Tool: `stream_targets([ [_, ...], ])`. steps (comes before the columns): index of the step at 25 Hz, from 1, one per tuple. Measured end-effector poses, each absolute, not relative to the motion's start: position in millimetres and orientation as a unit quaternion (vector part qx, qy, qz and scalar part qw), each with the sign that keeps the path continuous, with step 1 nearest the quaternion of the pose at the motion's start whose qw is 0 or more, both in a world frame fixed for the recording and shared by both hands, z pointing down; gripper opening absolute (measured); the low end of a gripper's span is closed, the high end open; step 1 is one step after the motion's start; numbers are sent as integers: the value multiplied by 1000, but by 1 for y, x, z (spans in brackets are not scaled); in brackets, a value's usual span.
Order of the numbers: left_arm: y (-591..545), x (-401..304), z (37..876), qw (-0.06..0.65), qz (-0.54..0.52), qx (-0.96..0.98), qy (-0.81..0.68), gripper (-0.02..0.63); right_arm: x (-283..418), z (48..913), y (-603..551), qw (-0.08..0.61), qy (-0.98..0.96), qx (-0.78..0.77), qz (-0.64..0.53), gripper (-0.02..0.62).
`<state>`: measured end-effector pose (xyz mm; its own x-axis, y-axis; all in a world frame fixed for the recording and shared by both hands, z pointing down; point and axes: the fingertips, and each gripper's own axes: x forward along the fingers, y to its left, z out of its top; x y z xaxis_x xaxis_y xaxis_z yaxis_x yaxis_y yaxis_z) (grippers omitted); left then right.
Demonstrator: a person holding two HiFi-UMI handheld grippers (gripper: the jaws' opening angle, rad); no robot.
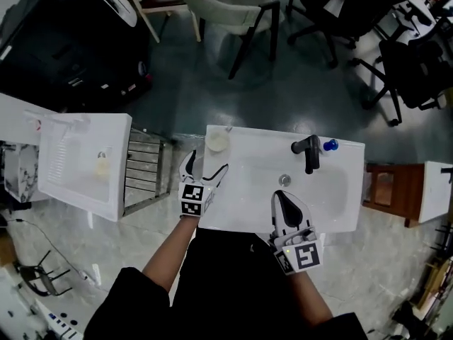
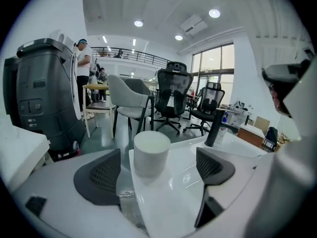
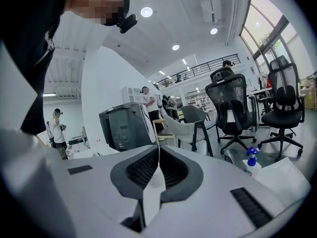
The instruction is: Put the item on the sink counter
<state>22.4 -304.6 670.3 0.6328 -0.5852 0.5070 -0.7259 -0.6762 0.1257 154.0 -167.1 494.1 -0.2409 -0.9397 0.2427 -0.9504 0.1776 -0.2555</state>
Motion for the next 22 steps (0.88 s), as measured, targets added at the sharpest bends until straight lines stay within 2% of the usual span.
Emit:
stream_targets([
  [4, -274, 8, 629, 156, 191, 887, -391, 466, 154, 490, -152, 29, -774, 608, 175, 34],
  [13, -192, -29, 547, 146, 133, 872, -448, 466, 126, 473, -118, 7, -809, 564, 166, 34],
  [19, -144, -26, 509, 151, 95, 880, -440, 463, 111, 466, -97, -4, -819, 550, 162, 34],
  [22, -126, -16, 483, 125, 82, 896, -417, 421, 108, 462, -86, -5, -818, 553, 159, 34],
])
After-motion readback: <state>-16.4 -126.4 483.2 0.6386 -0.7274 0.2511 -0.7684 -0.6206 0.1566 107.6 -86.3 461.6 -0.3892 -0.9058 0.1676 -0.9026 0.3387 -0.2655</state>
